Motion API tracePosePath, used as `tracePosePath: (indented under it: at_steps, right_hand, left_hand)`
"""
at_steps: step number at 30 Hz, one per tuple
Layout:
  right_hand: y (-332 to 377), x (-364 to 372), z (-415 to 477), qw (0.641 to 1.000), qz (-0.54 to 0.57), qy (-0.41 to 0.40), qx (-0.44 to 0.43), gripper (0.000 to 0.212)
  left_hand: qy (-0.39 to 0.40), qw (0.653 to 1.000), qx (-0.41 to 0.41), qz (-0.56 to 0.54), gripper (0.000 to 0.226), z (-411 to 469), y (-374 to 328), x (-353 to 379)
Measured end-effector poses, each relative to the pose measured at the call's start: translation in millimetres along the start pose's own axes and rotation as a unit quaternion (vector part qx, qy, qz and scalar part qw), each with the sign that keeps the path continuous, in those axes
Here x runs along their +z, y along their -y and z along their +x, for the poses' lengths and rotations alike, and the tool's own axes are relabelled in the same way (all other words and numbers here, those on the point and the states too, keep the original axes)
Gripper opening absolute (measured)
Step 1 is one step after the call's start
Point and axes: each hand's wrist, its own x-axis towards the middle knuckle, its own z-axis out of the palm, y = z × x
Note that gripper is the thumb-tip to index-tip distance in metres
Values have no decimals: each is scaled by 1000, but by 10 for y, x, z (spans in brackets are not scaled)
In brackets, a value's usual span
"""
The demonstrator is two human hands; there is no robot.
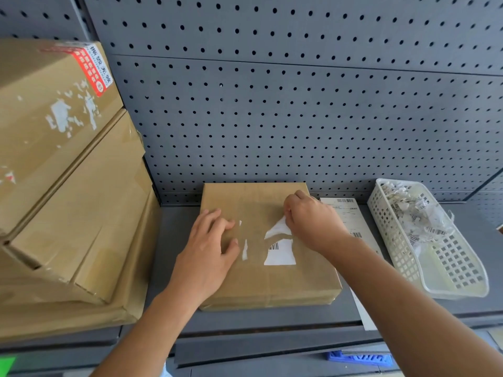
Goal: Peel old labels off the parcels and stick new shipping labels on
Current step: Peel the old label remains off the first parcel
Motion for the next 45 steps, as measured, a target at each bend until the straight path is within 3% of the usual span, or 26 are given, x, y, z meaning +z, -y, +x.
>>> tracePosePath:
  at_steps: [3, 8, 18, 22, 27, 33, 38, 45]
  right_hand:
    - [-46, -18, 0, 999, 23, 22, -14, 9]
    - [-91, -47, -40, 995, 93, -15, -26, 10]
    - [-32, -131, 123, 997, -10, 56, -51, 10]
    - [-56, -117, 106, 997, 28, 61, -39, 9]
    - [-170, -98, 59, 992, 123, 12, -38, 7]
    - [-129, -179, 126, 994, 59, 58, -71, 14]
    - [-76, -257, 200, 990, -2, 119, -70, 6]
    - [-85, -223, 176, 991, 24, 115, -63, 7]
  left_hand:
    - [2, 1000, -2, 0, 36, 2, -11, -4]
    - [4, 1000, -3, 0, 36, 8, -10, -3]
    - [10, 1000, -6, 7, 38, -4, -29, -20]
    - [9, 1000, -8, 4, 36, -1, -32, -19]
    - [1, 1000, -7, -1, 36, 5, -21, 2]
    - [7, 1000, -7, 5, 38, 7, -27, -7]
    - [7, 1000, -11, 6, 38, 10, -19, -6]
    - [11, 1000, -9, 8, 37, 2, -42, -24]
